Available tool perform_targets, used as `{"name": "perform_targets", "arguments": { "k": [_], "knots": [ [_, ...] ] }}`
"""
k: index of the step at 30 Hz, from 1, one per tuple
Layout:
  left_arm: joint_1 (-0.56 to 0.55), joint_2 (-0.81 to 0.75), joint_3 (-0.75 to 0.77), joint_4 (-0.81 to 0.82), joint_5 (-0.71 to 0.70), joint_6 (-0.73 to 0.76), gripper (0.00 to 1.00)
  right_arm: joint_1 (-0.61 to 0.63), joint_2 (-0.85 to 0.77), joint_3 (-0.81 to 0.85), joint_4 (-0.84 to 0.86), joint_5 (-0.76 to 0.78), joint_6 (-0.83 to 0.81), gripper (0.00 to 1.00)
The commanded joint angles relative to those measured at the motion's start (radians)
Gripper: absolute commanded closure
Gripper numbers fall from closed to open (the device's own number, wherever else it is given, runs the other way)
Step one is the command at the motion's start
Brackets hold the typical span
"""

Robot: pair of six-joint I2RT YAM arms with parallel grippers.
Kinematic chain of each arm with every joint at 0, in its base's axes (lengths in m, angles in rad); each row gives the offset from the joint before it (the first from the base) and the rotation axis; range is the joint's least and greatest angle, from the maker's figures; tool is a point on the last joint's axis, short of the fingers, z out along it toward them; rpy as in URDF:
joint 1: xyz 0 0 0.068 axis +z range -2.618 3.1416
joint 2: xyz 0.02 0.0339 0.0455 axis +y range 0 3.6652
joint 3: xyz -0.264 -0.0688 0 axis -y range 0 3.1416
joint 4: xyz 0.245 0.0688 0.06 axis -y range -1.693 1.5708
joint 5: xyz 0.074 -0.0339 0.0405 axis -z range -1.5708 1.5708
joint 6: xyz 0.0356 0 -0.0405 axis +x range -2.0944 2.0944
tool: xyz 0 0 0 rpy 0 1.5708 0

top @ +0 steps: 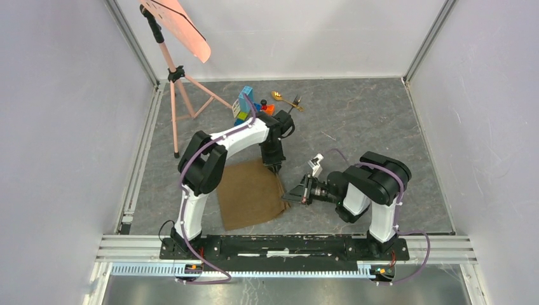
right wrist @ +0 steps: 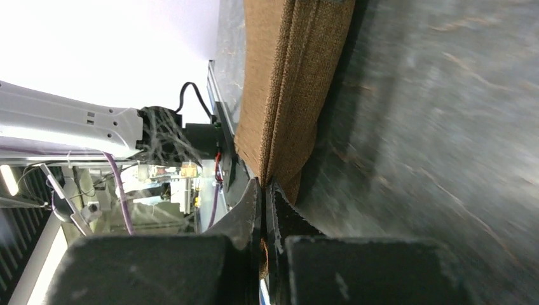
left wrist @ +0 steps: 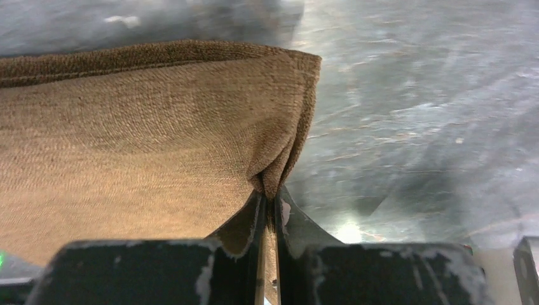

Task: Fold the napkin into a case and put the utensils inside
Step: Turn over the upper triangle folded napkin at the center of the board.

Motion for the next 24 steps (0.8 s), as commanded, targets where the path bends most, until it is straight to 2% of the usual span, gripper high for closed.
{"name": "perform_targets", "arguments": {
  "k": [1, 3, 4, 6, 8, 10, 13, 15, 18, 24],
  "knots": [
    [0.032, 0.050, 0.108, 0.290, -0.010, 0.079, 0.98, -0.047, -0.042, -0.110, 0.090, -0.305, -0.067, 1.00],
    [0.030, 0.071, 0.117, 0.320, 0.035, 0.077, 0.98, -0.097, -0.097, -0.135, -0.064, -0.306, -0.157, 0.97],
    [0.029, 0.075, 0.117, 0.335, 0.055, 0.077, 0.96, -0.115, -0.133, -0.138, -0.147, -0.308, -0.216, 0.93],
    [0.029, 0.071, 0.118, 0.370, 0.099, 0.081, 0.84, -0.150, -0.206, -0.127, -0.353, -0.307, -0.332, 0.79],
    [0.027, 0.050, 0.124, 0.380, 0.131, 0.096, 0.65, -0.186, -0.298, -0.111, -0.563, -0.276, -0.449, 0.68],
    [0.029, 0.007, 0.123, 0.375, 0.152, 0.117, 0.52, -0.205, -0.407, -0.044, -0.887, -0.184, -0.637, 0.57],
    [0.032, -0.095, 0.096, 0.363, 0.217, 0.173, 0.37, -0.208, -0.513, 0.054, -1.194, -0.084, -0.796, 0.49],
    [0.036, -0.189, 0.038, 0.355, 0.239, 0.211, 0.33, -0.206, -0.564, 0.099, -1.294, -0.032, -0.836, 0.46],
    [0.059, -0.373, -0.126, 0.382, 0.236, 0.242, 0.29, -0.181, -0.599, 0.149, -1.371, 0.027, -0.839, 0.41],
    [0.121, -0.619, -0.403, 0.387, 0.223, 0.251, 0.28, 0.015, -0.574, 0.276, -1.512, 0.369, -0.790, 0.39]
  ]
}}
